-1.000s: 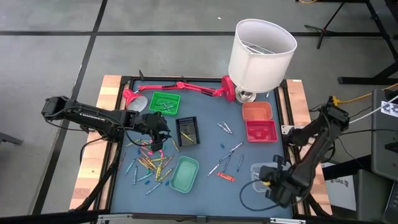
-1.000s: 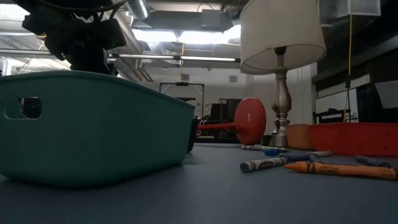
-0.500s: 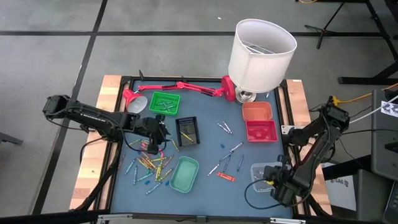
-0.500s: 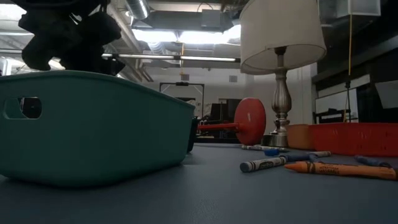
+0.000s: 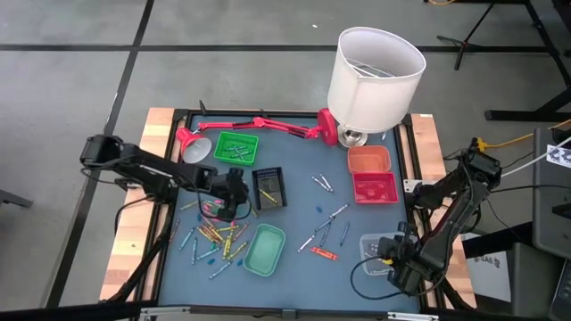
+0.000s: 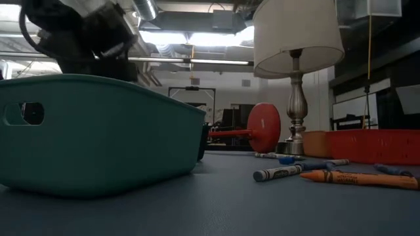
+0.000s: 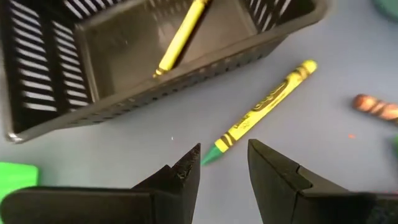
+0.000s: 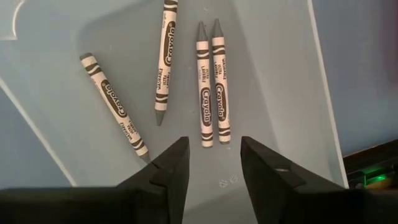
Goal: Sort crayons
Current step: Put the green crayon into the black bin
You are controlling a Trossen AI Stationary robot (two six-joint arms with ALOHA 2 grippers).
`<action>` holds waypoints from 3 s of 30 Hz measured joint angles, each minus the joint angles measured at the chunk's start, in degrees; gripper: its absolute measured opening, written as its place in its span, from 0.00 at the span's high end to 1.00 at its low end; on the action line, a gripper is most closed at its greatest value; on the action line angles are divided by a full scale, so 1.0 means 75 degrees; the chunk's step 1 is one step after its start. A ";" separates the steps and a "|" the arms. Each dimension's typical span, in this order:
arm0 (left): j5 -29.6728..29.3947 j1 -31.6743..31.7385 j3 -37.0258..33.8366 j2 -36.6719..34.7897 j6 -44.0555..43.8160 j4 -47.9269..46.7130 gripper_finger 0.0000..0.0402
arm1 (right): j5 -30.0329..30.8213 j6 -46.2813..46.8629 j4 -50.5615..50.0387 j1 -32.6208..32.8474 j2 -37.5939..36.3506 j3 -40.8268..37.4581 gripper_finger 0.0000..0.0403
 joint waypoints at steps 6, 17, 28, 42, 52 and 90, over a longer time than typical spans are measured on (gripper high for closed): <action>0.0535 0.0203 0.0000 0.0507 0.0162 0.0357 0.71 | 0.0001 -0.0002 0.0004 0.0000 0.0000 0.0000 0.65; 0.1424 0.0575 0.0010 0.0958 0.0384 0.0708 0.71 | 0.0003 -0.0005 0.0046 0.0000 0.0000 -0.0003 0.65; 0.1644 0.0726 0.0017 0.1005 0.0326 0.0574 0.80 | 0.0003 -0.0005 0.0070 0.0000 0.0000 -0.0003 0.65; 0.1596 0.0719 0.0006 0.0812 0.0326 0.0483 0.99 | -0.0385 -0.0010 0.0018 -0.0006 0.0003 0.0416 0.65; 0.2085 0.0697 0.0000 0.0653 0.0318 0.0252 0.99 | 0.0328 -0.0009 -0.0008 -0.0127 0.0001 0.1133 0.65; 0.0753 0.0545 0.0012 -0.1116 0.2713 0.2864 0.98 | 0.1093 -0.6613 0.1051 -0.4426 0.0003 0.1472 0.65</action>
